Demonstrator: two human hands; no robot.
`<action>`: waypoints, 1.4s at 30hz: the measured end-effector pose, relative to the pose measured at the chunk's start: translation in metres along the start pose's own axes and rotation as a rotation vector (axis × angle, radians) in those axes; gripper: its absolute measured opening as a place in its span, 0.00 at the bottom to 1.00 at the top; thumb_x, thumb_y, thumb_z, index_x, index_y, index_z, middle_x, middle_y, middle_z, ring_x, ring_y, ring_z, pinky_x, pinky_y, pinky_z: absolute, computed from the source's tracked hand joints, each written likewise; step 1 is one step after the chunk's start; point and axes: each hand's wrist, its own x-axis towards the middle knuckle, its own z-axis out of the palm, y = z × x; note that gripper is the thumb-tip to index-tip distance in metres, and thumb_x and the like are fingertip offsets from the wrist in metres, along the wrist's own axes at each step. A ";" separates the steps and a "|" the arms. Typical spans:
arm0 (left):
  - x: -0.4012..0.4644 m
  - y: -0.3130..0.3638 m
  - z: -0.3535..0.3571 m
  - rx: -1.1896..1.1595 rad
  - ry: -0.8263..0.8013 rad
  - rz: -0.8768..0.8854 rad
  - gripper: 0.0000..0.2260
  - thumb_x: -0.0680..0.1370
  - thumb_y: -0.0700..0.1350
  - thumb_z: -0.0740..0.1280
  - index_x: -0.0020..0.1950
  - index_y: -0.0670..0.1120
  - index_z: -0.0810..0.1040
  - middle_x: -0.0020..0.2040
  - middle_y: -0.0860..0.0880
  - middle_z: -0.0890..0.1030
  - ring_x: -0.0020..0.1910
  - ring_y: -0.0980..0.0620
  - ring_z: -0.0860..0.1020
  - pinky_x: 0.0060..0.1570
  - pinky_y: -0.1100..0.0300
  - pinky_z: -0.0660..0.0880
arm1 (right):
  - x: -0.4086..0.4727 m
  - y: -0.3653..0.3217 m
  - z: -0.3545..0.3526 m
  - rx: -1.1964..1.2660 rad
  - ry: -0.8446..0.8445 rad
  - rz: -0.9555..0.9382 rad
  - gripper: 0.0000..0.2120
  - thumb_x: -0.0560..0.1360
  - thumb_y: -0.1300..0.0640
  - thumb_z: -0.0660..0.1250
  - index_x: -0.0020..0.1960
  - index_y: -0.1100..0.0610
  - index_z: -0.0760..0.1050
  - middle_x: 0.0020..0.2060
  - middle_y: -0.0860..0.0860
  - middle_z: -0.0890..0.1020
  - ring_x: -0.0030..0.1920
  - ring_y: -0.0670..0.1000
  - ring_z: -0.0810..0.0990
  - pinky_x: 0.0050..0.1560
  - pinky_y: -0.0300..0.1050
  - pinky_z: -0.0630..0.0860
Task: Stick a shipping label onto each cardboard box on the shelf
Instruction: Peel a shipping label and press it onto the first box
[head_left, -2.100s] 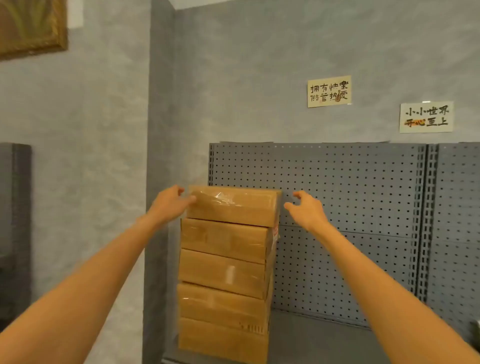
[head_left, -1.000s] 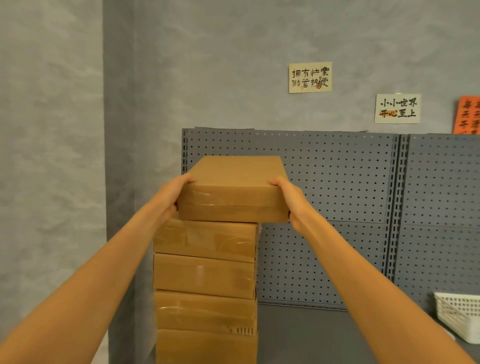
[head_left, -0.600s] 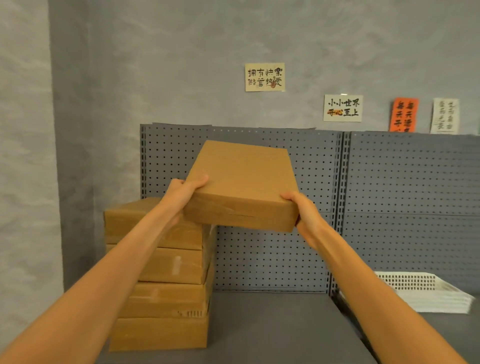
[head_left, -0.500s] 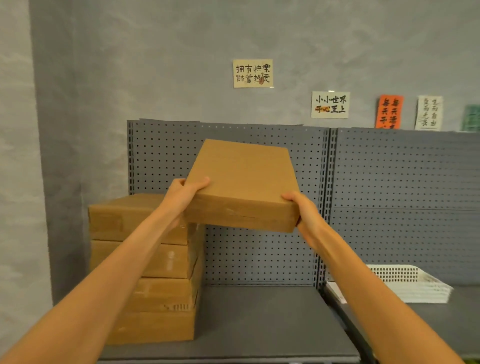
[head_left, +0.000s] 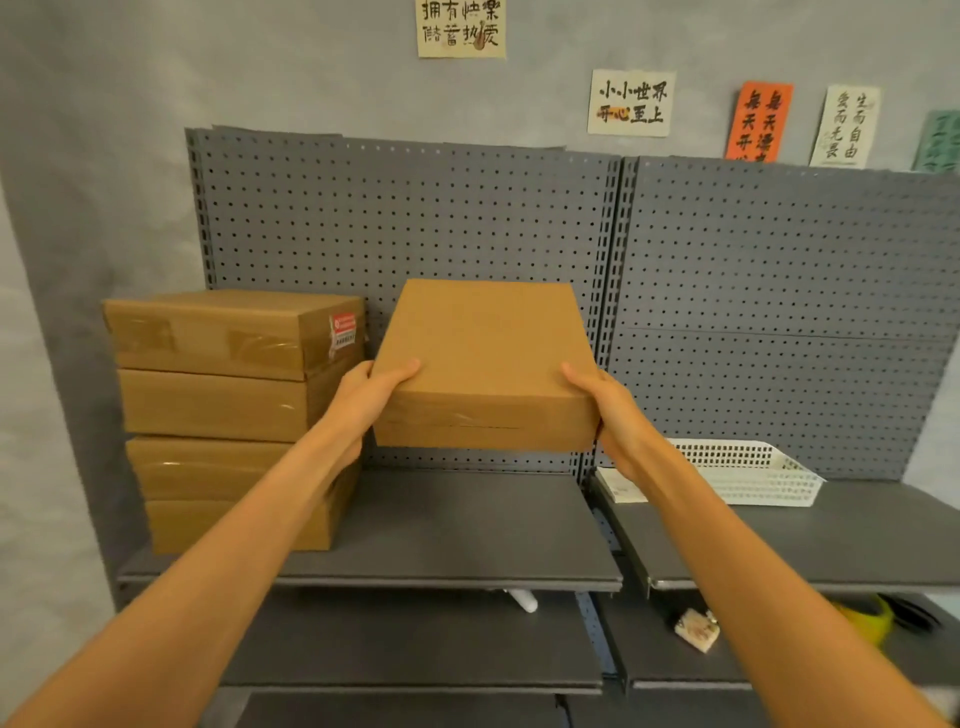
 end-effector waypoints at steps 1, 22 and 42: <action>-0.002 -0.008 0.004 -0.002 0.001 -0.021 0.27 0.72 0.58 0.70 0.67 0.47 0.71 0.60 0.49 0.77 0.56 0.49 0.76 0.52 0.55 0.72 | 0.000 0.009 -0.003 -0.003 0.004 0.019 0.23 0.75 0.46 0.67 0.67 0.52 0.69 0.58 0.50 0.79 0.56 0.51 0.79 0.57 0.50 0.76; 0.037 -0.158 0.095 0.065 -0.107 -0.386 0.29 0.74 0.55 0.70 0.70 0.44 0.67 0.63 0.46 0.75 0.53 0.49 0.74 0.48 0.55 0.71 | 0.032 0.167 -0.078 -0.003 0.171 0.384 0.27 0.70 0.48 0.72 0.66 0.53 0.71 0.57 0.53 0.80 0.56 0.55 0.79 0.54 0.53 0.78; 0.080 -0.190 0.114 0.209 -0.164 -0.275 0.31 0.74 0.55 0.69 0.74 0.48 0.64 0.66 0.49 0.73 0.61 0.49 0.73 0.57 0.56 0.71 | 0.076 0.213 -0.097 0.039 0.197 0.462 0.16 0.72 0.50 0.69 0.58 0.53 0.75 0.53 0.54 0.81 0.53 0.54 0.80 0.48 0.49 0.76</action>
